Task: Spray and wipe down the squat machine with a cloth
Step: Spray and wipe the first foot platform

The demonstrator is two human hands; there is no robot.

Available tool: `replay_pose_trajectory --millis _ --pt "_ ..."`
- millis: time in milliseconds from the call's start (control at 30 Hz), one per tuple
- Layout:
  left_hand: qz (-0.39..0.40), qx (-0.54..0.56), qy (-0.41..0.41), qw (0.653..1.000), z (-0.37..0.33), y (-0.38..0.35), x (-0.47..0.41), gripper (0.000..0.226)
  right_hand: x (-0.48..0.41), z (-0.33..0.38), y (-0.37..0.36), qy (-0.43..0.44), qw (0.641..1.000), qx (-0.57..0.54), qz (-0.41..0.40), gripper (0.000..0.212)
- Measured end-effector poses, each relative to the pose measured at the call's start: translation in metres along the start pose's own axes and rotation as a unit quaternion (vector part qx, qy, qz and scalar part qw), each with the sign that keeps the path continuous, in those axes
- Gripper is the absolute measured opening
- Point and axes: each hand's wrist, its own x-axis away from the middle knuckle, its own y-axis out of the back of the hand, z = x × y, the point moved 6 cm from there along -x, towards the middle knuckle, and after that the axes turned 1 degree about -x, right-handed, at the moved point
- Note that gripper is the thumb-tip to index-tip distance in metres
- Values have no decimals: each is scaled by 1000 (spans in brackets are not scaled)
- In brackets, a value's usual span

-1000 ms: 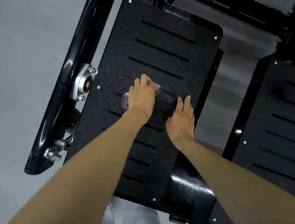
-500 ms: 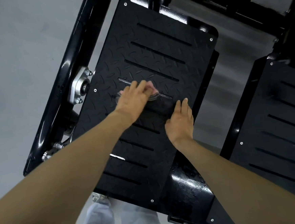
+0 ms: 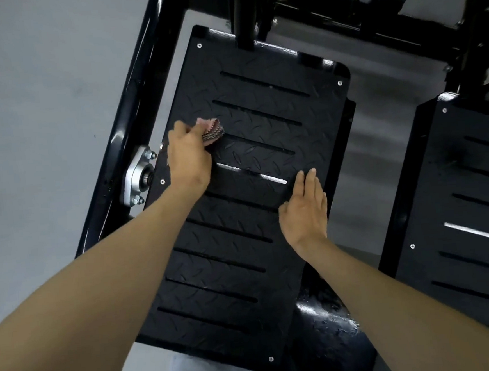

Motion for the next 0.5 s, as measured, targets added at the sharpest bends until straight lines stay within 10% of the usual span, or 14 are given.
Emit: replay_pose_trajectory --millis 133,500 --pt "67 -173 -33 982 -25 -18 -2 53 -17 4 9 0 1000 -5 -1 68" --pt "169 -145 -208 952 -127 -75 46 52 -28 -6 14 -42 998 -8 38 78"
